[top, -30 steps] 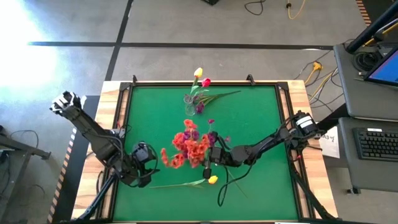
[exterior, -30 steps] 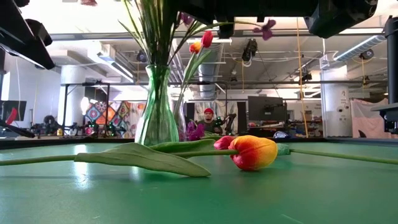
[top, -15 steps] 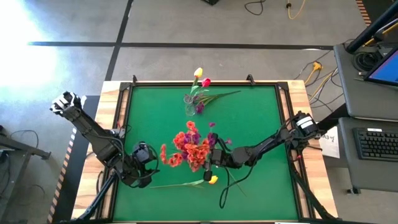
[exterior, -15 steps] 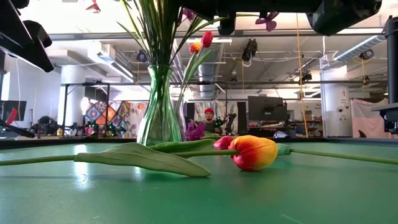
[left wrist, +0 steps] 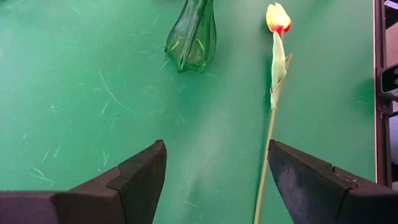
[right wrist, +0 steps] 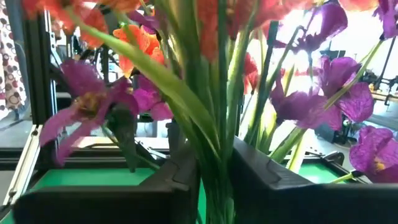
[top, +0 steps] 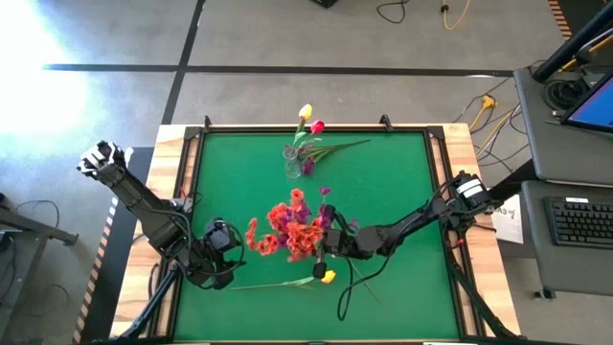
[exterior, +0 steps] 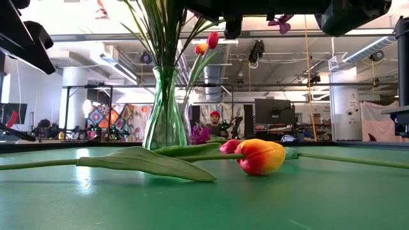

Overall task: Sort flowers into vase by color
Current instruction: Put the orange flowers into the green vase

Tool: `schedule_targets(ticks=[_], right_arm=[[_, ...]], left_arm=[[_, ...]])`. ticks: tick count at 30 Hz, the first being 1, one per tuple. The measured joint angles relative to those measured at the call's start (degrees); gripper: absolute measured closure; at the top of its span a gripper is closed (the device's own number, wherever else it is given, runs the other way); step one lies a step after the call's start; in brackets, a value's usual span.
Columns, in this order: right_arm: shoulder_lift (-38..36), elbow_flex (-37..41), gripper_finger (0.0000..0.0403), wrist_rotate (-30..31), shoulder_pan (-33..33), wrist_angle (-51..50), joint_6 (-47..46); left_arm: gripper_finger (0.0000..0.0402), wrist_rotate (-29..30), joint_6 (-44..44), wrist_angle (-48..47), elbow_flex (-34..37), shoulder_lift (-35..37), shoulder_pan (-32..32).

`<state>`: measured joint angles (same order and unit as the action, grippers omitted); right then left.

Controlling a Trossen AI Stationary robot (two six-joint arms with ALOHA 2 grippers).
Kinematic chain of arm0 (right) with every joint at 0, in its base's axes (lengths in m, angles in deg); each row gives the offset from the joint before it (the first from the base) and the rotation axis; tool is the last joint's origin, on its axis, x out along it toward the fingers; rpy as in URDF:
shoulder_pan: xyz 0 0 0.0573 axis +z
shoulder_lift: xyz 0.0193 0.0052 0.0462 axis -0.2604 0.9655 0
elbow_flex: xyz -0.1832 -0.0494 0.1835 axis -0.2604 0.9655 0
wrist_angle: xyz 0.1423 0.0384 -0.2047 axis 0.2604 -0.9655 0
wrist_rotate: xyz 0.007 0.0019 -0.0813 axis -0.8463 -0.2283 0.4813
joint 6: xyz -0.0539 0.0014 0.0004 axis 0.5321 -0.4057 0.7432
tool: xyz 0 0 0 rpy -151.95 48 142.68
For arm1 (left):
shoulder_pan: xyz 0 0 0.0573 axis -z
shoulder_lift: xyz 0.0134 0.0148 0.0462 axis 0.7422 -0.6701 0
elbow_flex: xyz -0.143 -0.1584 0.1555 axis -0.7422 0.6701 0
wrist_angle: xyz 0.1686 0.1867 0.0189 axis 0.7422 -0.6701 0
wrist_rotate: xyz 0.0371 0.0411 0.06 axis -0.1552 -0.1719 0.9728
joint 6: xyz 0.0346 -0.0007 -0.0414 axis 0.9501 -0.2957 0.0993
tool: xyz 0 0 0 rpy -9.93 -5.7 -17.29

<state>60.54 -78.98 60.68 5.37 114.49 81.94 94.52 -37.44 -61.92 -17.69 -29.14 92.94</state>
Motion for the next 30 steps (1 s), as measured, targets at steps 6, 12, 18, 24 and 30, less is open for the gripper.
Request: schedule_targets(ticks=[6,12,18,24,30], right_arm=[[-0.02,0.0,0.037,0.0,0.0,-0.34,0.11],[0.0,-0.02,0.0374,-0.11,-0.15,-1.57,-0.36],[0.02,-0.02,0.0374,-0.11,-0.15,-2.22,-0.37],[0.12,-0.02,0.0374,-0.02,-0.39,-4.56,-1.04],[0.2,0.0,0.0374,-0.04,-0.76,-6.61,-1.44]], left_arm=[[0.0134,0.02,0.0,0.0,0.0,0.0,0.0],[0.0134,0.07,0.0,0.0,0.0,-0.01,0.0],[0.0134,0.2,-0.02,0.0,0.0,-0.02,0.0],[0.0134,0.2,-0.02,0.0,0.0,-0.02,0.0],[0.0134,0.2,-0.02,0.01,0.0,-0.02,0.0]])
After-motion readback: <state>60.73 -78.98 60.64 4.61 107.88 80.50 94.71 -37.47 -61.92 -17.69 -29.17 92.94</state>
